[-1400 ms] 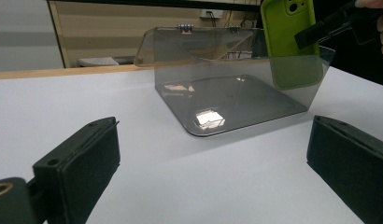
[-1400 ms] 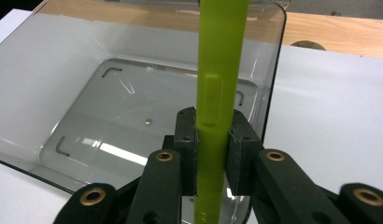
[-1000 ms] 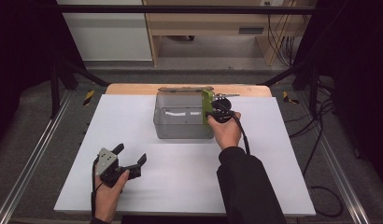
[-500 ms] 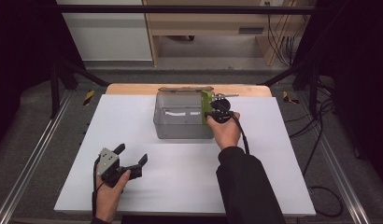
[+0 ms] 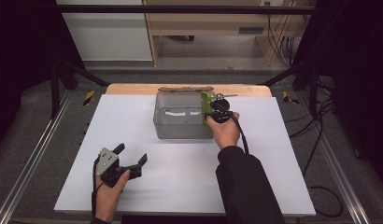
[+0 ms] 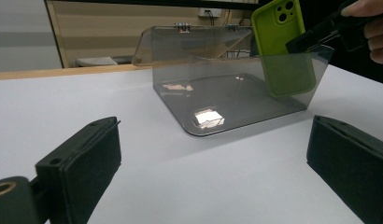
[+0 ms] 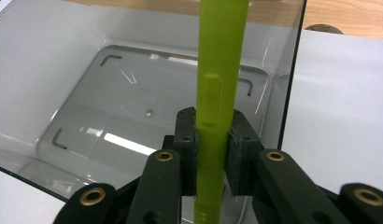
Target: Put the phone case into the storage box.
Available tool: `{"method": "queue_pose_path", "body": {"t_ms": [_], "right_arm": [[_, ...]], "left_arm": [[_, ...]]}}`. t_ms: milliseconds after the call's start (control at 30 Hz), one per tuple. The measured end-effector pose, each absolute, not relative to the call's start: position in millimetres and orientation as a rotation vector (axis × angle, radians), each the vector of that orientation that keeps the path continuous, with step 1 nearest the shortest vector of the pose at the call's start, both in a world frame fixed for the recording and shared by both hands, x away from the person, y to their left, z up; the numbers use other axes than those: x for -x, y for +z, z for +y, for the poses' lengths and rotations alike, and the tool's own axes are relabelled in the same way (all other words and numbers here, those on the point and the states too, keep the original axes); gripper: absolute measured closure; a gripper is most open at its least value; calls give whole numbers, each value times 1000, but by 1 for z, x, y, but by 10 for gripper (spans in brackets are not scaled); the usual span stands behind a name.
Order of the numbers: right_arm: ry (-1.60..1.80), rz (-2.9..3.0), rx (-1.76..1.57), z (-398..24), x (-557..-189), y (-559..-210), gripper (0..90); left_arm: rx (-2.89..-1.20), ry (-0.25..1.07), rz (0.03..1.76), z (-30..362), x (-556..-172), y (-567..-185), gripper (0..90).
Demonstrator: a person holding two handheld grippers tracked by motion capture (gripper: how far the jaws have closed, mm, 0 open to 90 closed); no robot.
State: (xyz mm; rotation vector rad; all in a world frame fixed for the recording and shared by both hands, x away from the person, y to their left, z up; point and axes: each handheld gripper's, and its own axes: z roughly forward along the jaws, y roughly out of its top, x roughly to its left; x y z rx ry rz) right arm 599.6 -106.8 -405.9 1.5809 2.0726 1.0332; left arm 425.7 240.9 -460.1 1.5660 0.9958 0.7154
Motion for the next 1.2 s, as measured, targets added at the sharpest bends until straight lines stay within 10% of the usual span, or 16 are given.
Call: {"method": "queue_pose_path", "body": {"t_ms": [1200], "right_arm": [[1048, 2073, -1576, -106, -602, -407, 765]], "left_arm": [[-1573, 716, 990, 240, -425, -460, 30]]}}
